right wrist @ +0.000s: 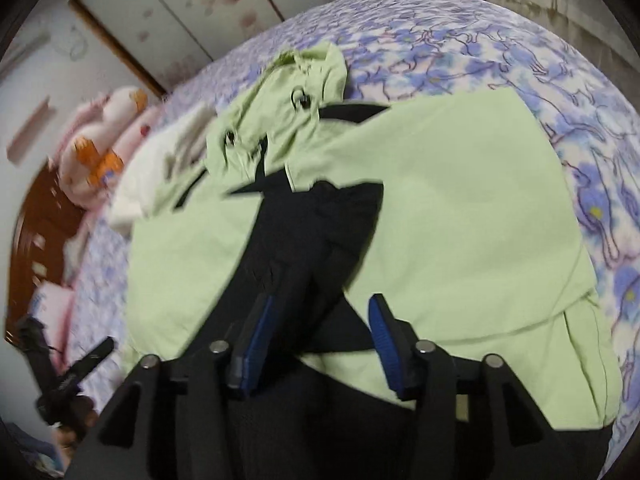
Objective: Fold large clothes
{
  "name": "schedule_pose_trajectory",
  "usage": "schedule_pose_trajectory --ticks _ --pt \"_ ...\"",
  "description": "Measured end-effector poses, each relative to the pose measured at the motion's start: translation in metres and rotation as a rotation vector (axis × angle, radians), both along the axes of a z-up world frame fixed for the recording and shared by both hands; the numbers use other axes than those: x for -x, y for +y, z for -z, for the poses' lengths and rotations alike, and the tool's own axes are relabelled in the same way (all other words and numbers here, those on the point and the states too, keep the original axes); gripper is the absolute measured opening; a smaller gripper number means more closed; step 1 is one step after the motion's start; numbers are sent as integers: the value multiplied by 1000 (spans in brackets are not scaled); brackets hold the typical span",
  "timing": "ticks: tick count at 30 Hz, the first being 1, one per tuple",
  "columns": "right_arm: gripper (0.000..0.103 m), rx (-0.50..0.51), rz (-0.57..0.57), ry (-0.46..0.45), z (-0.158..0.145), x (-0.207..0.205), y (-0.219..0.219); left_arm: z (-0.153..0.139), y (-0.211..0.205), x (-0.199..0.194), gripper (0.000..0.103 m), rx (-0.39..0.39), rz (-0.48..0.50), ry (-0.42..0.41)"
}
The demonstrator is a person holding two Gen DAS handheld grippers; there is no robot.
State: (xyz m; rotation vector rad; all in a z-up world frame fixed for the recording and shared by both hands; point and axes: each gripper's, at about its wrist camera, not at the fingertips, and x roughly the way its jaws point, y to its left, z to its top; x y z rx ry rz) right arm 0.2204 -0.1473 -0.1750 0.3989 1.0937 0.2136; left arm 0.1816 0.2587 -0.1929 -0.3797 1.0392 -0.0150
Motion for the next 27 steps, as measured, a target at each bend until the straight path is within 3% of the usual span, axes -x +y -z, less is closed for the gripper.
schedule_pose_trajectory --ticks 2,6,9,14,16,18,23,27 --pt "52 1 7 19 -4 -19 4 5 4 -24 82 -20 5 25" --pt "52 109 -45 1 -12 -41 30 23 13 -60 82 -13 -1 98" --pt "52 292 -177 -26 -10 -48 77 39 18 -74 82 35 -11 142" --pt "52 665 -343 -56 24 -43 133 47 15 -90 82 21 -11 155" --pt "52 791 -363 -84 36 -36 139 48 13 -93 82 14 -5 158" --pt "51 856 -308 -113 36 -31 128 48 13 -92 82 12 -2 157" --pt "52 699 -65 -5 21 -22 43 48 11 -91 82 11 9 150" --pt "52 516 13 91 23 -9 -16 46 9 -90 82 10 24 151"
